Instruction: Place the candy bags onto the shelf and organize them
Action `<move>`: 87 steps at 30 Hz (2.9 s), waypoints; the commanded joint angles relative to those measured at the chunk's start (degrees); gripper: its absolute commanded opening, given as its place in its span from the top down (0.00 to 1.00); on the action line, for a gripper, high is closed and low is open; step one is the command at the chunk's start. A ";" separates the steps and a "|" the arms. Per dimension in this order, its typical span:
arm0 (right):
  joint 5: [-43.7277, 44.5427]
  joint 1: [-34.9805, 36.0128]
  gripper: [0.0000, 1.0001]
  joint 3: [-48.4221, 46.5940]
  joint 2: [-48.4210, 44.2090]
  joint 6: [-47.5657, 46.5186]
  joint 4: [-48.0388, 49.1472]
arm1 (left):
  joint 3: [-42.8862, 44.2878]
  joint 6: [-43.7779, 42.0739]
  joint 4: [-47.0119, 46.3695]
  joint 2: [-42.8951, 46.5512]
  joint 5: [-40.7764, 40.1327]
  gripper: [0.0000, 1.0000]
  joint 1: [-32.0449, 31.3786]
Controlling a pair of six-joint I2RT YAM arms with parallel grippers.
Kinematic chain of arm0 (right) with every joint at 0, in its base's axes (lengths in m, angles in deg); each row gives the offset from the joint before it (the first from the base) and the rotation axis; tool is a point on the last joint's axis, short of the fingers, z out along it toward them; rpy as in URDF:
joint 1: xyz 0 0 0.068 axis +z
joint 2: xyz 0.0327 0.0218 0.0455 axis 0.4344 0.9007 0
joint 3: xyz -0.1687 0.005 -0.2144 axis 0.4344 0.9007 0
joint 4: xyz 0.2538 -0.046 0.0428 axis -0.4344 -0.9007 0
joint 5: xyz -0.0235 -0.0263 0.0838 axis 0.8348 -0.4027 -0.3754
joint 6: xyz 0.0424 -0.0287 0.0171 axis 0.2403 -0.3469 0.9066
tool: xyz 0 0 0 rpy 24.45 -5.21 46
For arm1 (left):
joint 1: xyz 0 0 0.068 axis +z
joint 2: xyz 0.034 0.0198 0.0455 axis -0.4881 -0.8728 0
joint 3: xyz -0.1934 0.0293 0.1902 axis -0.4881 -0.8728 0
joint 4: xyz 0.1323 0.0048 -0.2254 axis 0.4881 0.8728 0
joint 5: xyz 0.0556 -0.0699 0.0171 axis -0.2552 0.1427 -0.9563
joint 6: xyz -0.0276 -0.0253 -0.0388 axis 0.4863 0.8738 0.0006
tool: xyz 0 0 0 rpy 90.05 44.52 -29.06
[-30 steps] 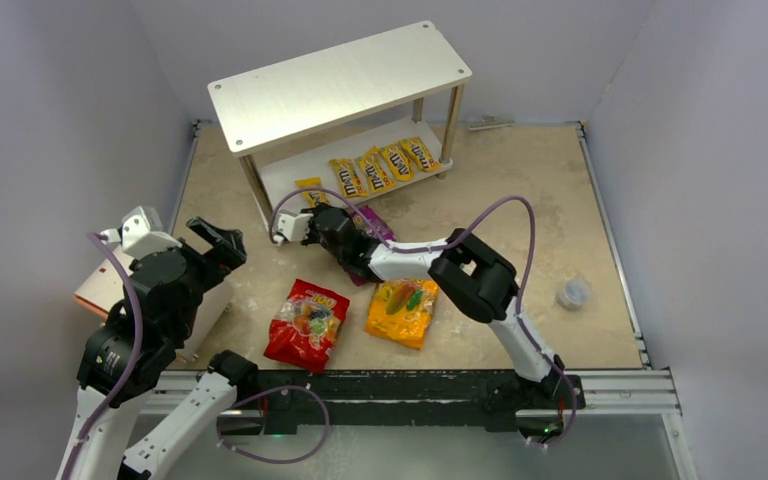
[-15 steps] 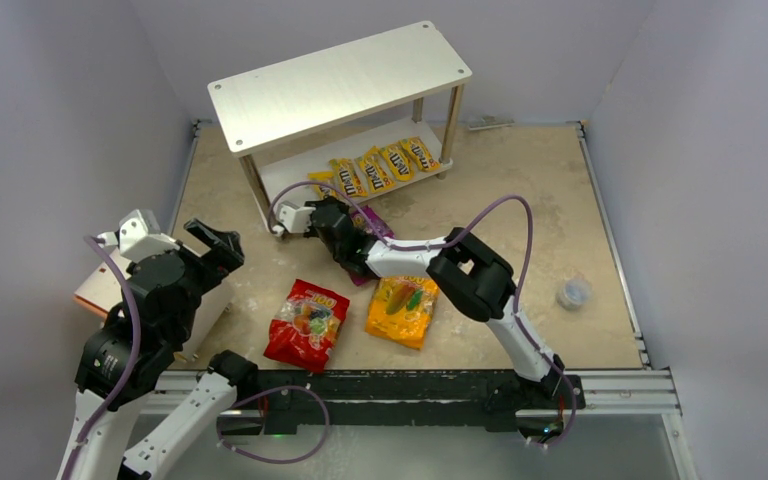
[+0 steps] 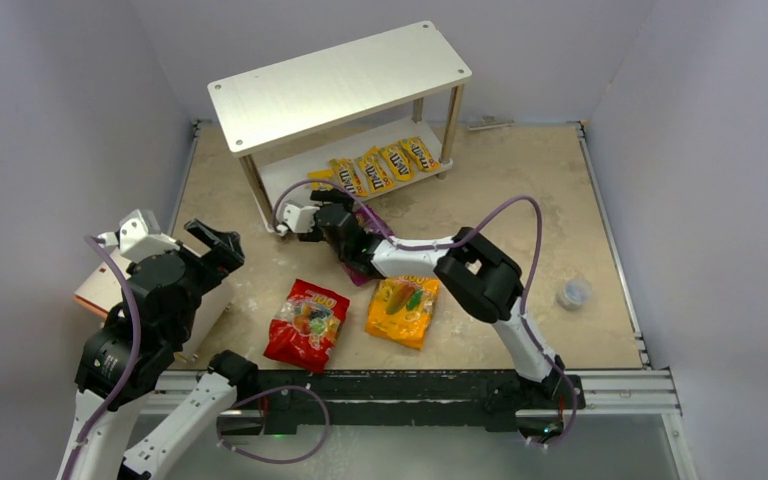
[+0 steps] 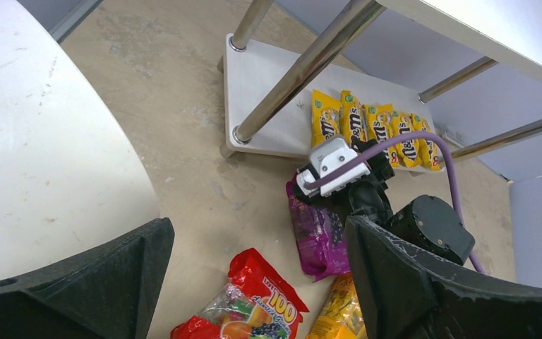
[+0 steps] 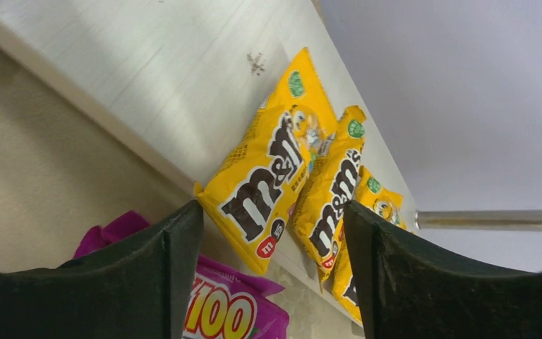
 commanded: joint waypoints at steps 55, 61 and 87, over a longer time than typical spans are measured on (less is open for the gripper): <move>-12.23 -7.96 0.03 5.14 -6.90 11.09 5.27 | 0.48 0.21 -0.37 -0.78 0.38 0.04 0.21; -12.24 -7.97 0.03 6.57 -8.67 11.72 6.04 | 0.48 0.18 -0.59 -0.87 0.47 0.04 0.21; -2.13 -7.96 0.01 53.83 -69.36 78.39 -25.11 | -21.92 -9.50 -37.44 -12.76 45.25 0.01 0.21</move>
